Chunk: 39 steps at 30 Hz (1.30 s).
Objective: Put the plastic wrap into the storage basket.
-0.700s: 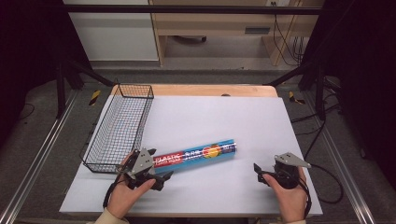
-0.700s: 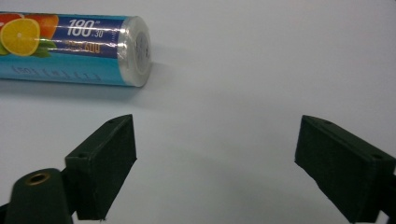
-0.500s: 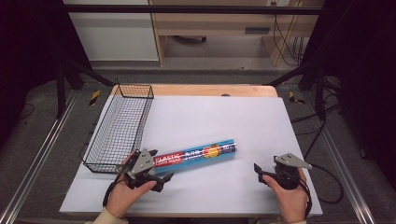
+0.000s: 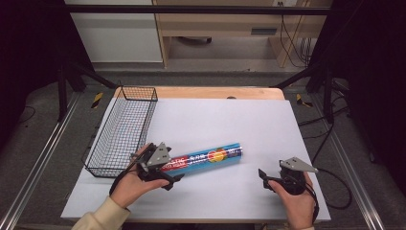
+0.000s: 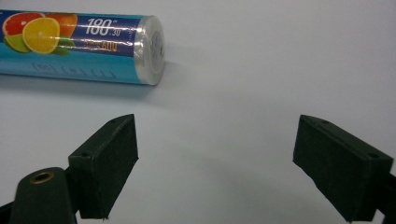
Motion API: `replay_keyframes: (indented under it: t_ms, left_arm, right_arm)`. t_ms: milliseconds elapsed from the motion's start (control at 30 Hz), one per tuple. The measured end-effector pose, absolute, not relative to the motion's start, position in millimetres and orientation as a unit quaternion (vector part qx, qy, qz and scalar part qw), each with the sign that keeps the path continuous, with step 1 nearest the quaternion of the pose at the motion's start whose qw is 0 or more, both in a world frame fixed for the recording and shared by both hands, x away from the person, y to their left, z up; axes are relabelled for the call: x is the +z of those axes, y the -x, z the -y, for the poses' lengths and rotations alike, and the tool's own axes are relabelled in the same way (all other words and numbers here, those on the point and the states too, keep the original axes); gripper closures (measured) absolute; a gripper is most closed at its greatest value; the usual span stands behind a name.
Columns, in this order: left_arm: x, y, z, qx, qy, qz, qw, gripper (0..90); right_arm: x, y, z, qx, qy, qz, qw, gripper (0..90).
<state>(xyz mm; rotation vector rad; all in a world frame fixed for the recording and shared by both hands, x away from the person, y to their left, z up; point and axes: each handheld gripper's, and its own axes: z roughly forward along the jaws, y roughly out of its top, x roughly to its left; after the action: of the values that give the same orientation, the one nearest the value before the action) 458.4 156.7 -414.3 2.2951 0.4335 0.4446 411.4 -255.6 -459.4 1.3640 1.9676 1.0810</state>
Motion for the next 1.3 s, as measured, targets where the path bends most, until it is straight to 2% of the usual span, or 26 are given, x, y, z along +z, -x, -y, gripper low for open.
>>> replay_keyframes:
  t_ms: [233, 467, 500, 600, 633, 767, 967, 1300]
  left_arm:
    - [-418.0, -495.0, -125.1, 0.134, -0.926, -0.153, 0.317, 4.5]
    - [-436.7, -510.5, -111.2, 0.105, -0.943, -0.147, 0.279, 5.5]
    - [-439.6, -510.5, -110.1, 0.095, -0.949, -0.150, 0.260, 7.0]
    - [-443.3, -512.8, -107.7, 0.081, -0.953, -0.133, 0.261, 9.8]
    - [-443.3, -513.4, -107.8, 0.095, -0.953, -0.136, 0.252, 11.8]
    - [-446.0, -514.9, -104.7, 0.089, -0.957, -0.132, 0.241, 14.8]
    - [-447.8, -518.2, -100.9, 0.085, -0.964, -0.125, 0.219, 24.6]
    - [-450.4, -518.2, -94.9, 0.089, -0.971, -0.113, 0.193, 30.5]
  right_arm:
    - [-459.9, -412.3, 256.2, 0.403, -0.498, -0.727, 0.249, 13.7]
    - [-460.3, -412.6, 257.7, 0.409, -0.497, -0.727, 0.240, 13.7]
    - [-460.7, -412.9, 257.8, 0.408, -0.496, -0.728, 0.239, 13.7]
    - [-460.8, -413.0, 257.6, 0.408, -0.494, -0.730, 0.239, 13.7]
    - [-460.7, -413.0, 257.2, 0.409, -0.495, -0.729, 0.238, 13.7]
    - [-461.1, -413.3, 256.1, 0.407, -0.492, -0.732, 0.236, 13.7]
    - [-462.0, -413.7, 255.7, 0.405, -0.492, -0.734, 0.233, 13.5]
    - [-462.5, -413.9, 254.4, 0.405, -0.489, -0.737, 0.232, 13.5]
